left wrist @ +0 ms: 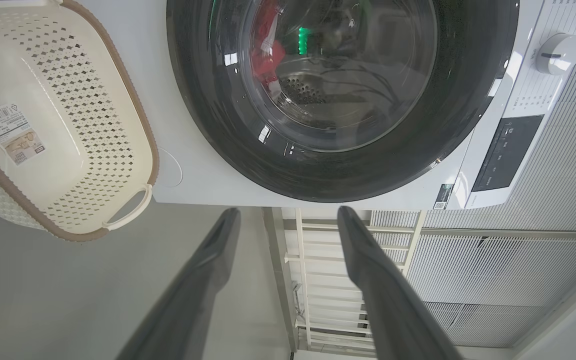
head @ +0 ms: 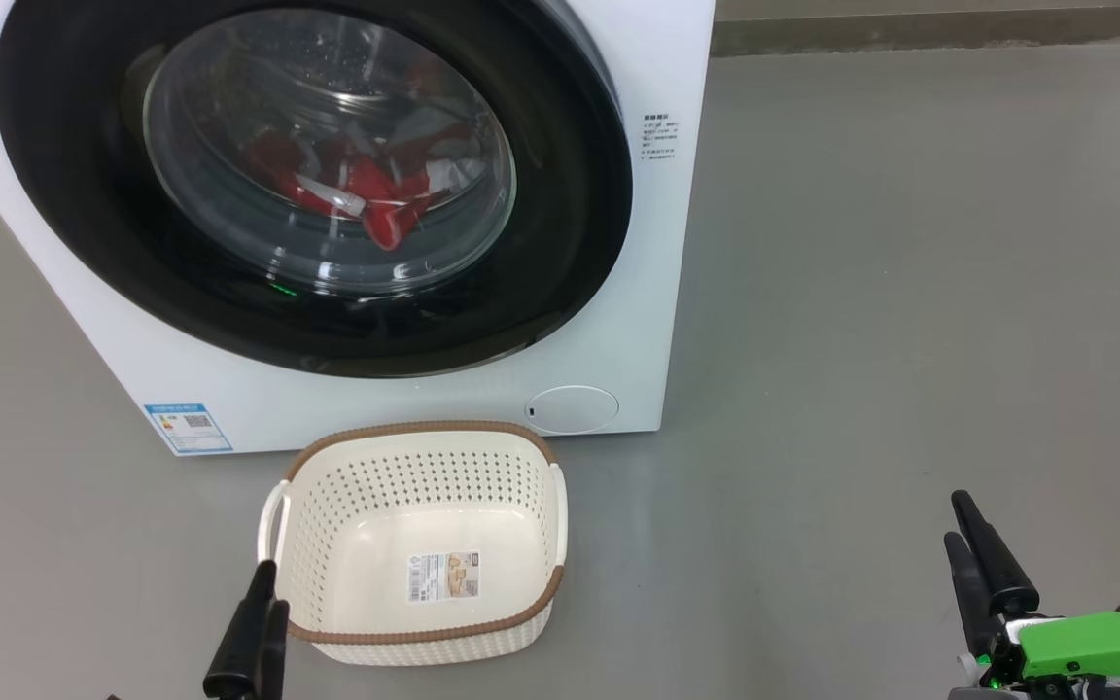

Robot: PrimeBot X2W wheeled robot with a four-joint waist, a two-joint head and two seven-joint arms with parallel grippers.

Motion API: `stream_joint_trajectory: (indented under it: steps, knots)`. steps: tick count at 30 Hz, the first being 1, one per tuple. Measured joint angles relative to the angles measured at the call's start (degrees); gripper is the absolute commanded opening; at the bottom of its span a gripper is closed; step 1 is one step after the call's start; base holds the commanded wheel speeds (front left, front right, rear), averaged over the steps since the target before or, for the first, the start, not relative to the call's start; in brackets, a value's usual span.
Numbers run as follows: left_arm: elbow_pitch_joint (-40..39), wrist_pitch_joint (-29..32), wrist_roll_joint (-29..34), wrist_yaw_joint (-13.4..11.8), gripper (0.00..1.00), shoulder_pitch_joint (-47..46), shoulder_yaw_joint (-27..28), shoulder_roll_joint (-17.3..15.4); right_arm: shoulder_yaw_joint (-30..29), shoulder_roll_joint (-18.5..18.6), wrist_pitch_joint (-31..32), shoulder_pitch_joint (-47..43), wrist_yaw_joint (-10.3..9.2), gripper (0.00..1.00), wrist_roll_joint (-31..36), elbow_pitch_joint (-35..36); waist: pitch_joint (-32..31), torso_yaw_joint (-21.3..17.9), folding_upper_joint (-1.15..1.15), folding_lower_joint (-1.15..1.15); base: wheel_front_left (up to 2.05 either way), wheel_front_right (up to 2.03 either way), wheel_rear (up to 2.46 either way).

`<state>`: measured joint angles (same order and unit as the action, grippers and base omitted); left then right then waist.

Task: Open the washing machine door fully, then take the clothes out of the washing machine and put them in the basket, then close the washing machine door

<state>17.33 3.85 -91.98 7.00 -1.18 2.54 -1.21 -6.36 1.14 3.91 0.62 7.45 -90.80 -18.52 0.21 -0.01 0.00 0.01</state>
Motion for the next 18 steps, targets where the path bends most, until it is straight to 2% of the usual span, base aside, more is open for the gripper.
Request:
stream_joint_trajectory:
  steps: [7, 18]
  knots:
    - [-0.87, -1.29, 2.86, 0.00, 1.00, -0.04, -0.74, -0.27, 0.74, 0.47, -1.49, 0.03, 0.00, 1.00, 3.13, 0.22, 0.02, -0.03, 0.00, 0.00, 0.00, 0.00, 0.00]
    - [-4.00, -3.30, 13.28, 0.00, 1.00, -0.55, -0.51, -0.23, 0.89, 0.71, -3.47, 0.21, 0.00, 1.00, 13.02, 2.37, 0.04, -0.05, 0.00, 0.00, 0.00, 0.00, 0.00]
